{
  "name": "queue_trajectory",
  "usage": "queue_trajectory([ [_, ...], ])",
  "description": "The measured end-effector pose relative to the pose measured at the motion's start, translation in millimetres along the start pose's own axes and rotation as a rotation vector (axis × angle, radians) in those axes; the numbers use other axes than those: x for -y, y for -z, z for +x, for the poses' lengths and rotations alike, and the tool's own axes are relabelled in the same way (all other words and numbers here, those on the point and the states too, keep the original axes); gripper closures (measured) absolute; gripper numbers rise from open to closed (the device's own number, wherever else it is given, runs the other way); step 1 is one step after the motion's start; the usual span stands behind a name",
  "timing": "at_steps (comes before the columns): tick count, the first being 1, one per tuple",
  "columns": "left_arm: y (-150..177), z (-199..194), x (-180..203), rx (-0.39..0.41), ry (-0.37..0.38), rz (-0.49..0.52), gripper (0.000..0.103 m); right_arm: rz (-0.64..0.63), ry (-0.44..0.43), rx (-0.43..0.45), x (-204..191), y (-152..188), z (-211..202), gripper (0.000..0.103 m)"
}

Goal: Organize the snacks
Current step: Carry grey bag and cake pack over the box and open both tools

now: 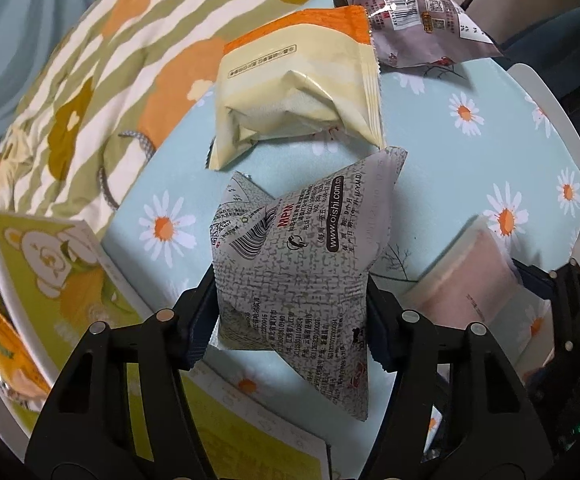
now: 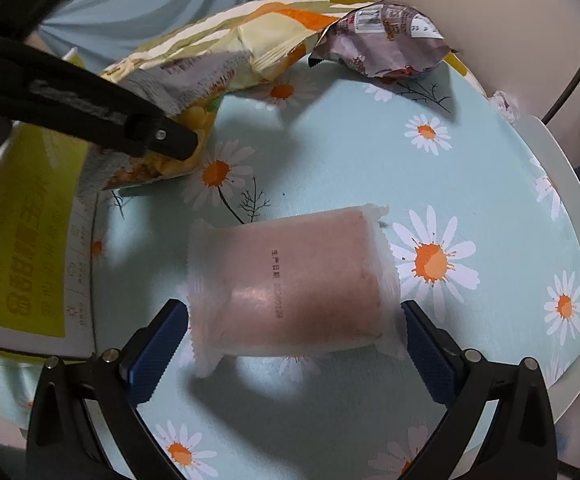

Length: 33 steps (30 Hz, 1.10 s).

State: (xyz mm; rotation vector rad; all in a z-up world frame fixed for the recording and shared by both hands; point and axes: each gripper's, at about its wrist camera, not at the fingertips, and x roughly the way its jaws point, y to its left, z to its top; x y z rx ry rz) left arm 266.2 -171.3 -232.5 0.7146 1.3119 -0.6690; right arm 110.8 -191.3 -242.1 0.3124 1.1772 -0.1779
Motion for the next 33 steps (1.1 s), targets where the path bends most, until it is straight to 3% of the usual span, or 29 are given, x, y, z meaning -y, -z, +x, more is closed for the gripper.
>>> queue_trajectory([
  [13,17.5,-11.4,-18.7,0.014,-0.012,-0.119,0.041,-0.123,-0.022,0.006,-13.8,-20.5,18.6,0.001],
  [14,17.8,-12.3,-19.4,0.017,-0.013,-0.126,0.041,-0.134,-0.024,0.011,-13.7,-22.1,19.0,0.002],
  [18,16.8,-14.7,-20.3,0.023,-0.004,-0.155,0.041,-0.167,-0.037,0.039,-10.4,-29.4,14.3,0.025],
  [25,17.3,-22.3,-17.2,0.042,0.004,-0.191,0.041,-0.167,-0.091,0.047,2.8,-33.9,7.8,0.033],
  [33,12.2,-32.0,-7.6,0.074,0.016,-0.230,0.041,-0.150,-0.109,0.060,45.7,-39.6,-5.9,0.035],
])
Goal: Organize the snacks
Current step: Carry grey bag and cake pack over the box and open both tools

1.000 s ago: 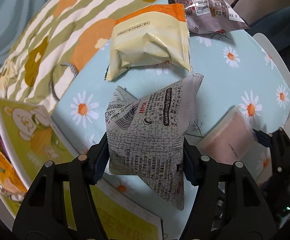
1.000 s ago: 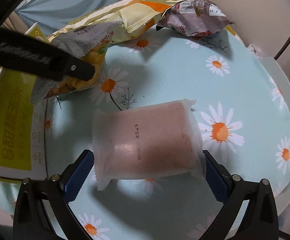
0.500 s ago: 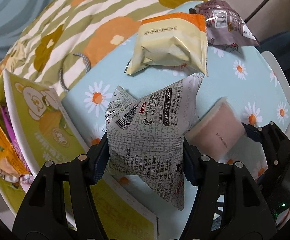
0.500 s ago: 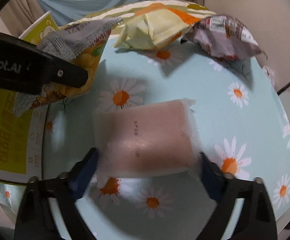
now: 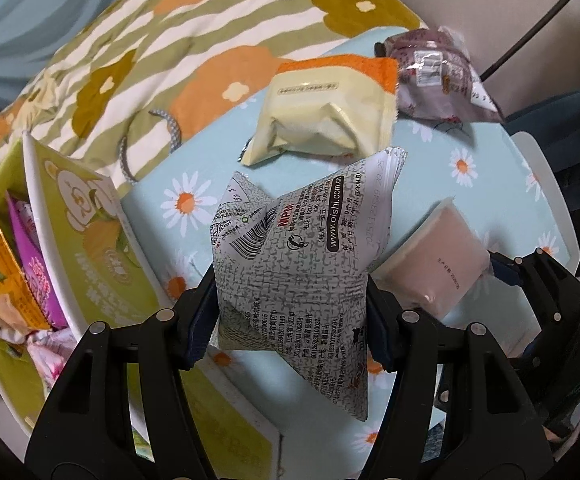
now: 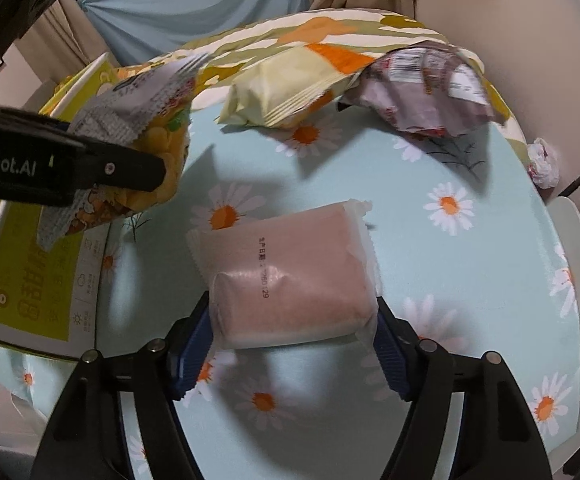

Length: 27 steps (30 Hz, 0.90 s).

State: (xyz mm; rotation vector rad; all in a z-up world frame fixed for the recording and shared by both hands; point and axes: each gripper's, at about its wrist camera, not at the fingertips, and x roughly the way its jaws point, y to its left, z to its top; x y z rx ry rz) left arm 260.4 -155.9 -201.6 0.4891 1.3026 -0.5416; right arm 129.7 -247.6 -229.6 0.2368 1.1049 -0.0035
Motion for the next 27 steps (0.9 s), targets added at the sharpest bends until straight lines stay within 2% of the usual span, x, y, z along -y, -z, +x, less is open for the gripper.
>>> queue_trajectory([
  [4,-2.1,-6.8,7.9,0.017,0.002,-0.006,0.041,0.010,-0.003,0.015,-5.9,-4.4,-8.3,0.035],
  [10,-8.0,-25.5,19.2,0.055,0.004,-0.031,0.041,0.015,-0.014,0.039,5.4,-8.4,-33.4,0.035],
  [16,-9.9,-67.1,18.0,0.137,0.008,-0.082,0.041,-0.011,-0.045,0.082,12.4,-18.9,-64.0,0.035],
  [22,5.5,-122.0,-9.8,0.243,-0.012,-0.190,0.041,-0.082,-0.099,0.148,-3.5,-47.2,-98.9,0.035],
  [27,35.1,-160.6,-49.8,0.316,-0.058,-0.305,0.041,-0.180,-0.183,0.206,-41.4,-75.8,-125.6,0.035],
])
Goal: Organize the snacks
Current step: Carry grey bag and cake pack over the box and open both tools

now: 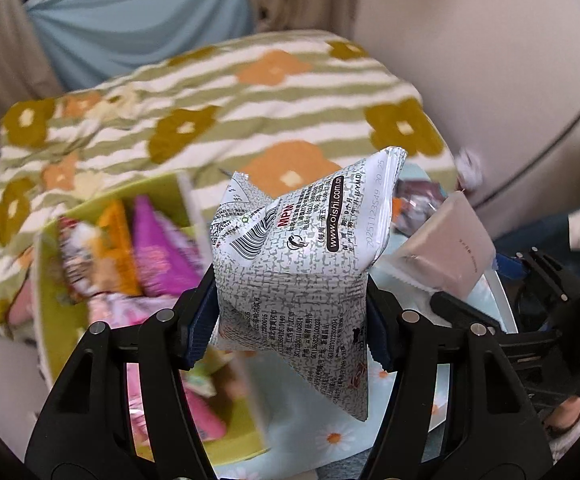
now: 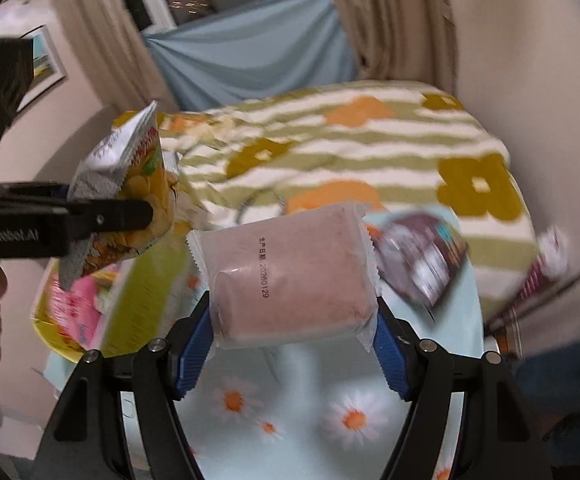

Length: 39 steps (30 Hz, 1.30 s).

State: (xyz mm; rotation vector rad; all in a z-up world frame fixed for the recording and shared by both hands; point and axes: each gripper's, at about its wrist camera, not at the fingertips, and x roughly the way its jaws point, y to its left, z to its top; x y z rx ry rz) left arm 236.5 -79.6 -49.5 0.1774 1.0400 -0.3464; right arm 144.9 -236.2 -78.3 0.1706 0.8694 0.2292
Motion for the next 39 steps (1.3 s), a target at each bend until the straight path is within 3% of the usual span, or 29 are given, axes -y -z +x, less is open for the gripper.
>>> queue_trajectory([
  [9,30.3,-30.8,-101.3,0.026,-0.102,-0.173,0.041,-0.114,-0.159,0.019,-77.8,-44.1,18.6,0.035],
  [13,44.0,-21.7,-140.3,0.000,-0.166,-0.193,0.041,-0.136,-0.202,0.010,-104.0,-55.1,32.2,0.035],
  [17,52.6,2.3,-171.3,-0.041,-0.176,-0.204,0.040,-0.143,-0.222,-0.006,-129.3,-62.6,47.7,0.035],
  [18,54.0,7.8,-175.3,-0.049,-0.168,-0.205,0.037,-0.144,-0.222,-0.009,-131.9,-63.5,50.0,0.035],
  [21,58.3,15.1,-181.9,-0.038,-0.172,-0.204,0.000,-0.147,-0.211,-0.019,-145.2,-65.9,59.0,0.035],
  [25,70.1,11.8,-186.1,-0.007,-0.112,-0.216,0.000,-0.143,-0.193,-0.033,-151.2,-63.4,65.4,0.035],
  [33,99.8,-1.9,-191.2,0.014,-0.091,-0.268,0.000,-0.155,-0.174,-0.052,-164.6,-67.6,77.5,0.035],
  [39,107.6,-7.5,-201.0,0.031,-0.109,-0.280,0.000,-0.166,-0.177,-0.075,-180.7,-92.2,106.4,0.034],
])
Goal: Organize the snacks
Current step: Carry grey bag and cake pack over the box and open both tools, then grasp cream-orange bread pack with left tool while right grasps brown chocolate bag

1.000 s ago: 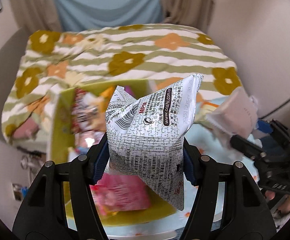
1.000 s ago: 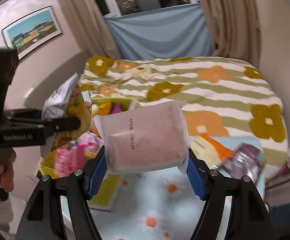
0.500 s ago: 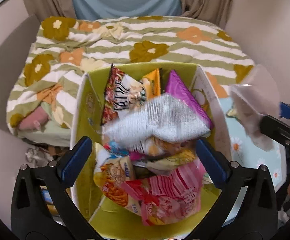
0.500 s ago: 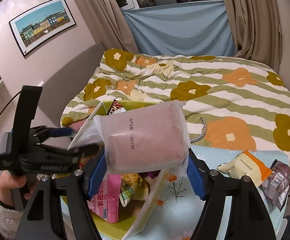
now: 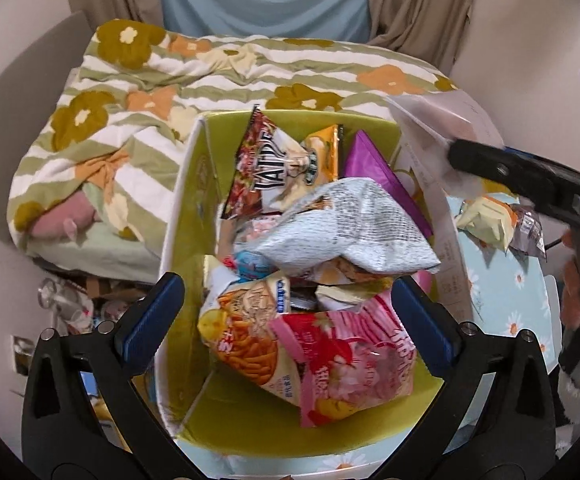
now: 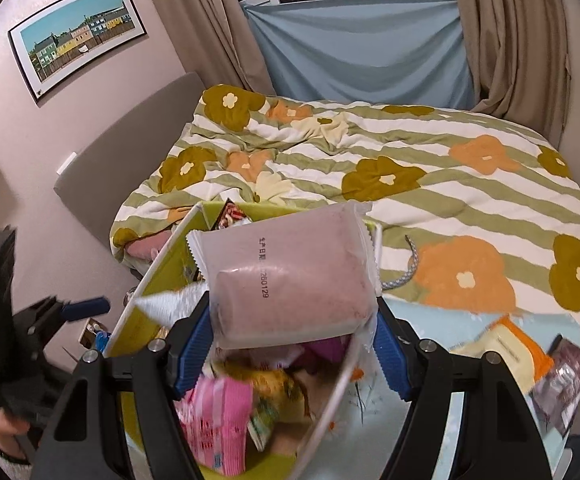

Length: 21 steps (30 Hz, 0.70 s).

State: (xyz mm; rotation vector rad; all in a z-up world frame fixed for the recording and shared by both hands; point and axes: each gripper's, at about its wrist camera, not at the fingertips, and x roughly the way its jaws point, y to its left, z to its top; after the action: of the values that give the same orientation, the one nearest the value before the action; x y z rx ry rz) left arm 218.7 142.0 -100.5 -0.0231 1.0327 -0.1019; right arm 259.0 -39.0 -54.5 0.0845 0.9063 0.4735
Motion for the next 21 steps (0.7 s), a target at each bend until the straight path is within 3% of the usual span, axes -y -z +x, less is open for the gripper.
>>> queue_trajectory([
  [8,6.1,12.9,-12.4,-0.009,-0.006,-0.035,0.000,0.043,-0.026,-0.046,1.0,-10.5,41.1,0.032],
  [9,7.6,14.8,-13.0,-0.013,-0.005,-0.039,0.000,0.048,-0.027,-0.047,1.5,-8.9,42.5,0.028],
  [10,9.4,15.9,-12.8,-0.015,-0.005,-0.042,0.000,0.052,-0.022,-0.048,1.7,-6.3,43.2,0.015],
  [12,12.3,17.3,-11.7,-0.017,-0.004,-0.043,0.000,0.047,-0.022,-0.047,1.6,0.5,42.1,0.000],
  [16,13.9,15.0,-10.0,-0.015,-0.005,-0.046,0.000,0.000,0.027,-0.051,-1.6,12.5,36.9,0.000],
  [21,11.6,3.5,-8.6,0.002,-0.013,-0.061,0.000,-0.011,0.020,-0.016,-0.3,15.3,21.4,0.000],
])
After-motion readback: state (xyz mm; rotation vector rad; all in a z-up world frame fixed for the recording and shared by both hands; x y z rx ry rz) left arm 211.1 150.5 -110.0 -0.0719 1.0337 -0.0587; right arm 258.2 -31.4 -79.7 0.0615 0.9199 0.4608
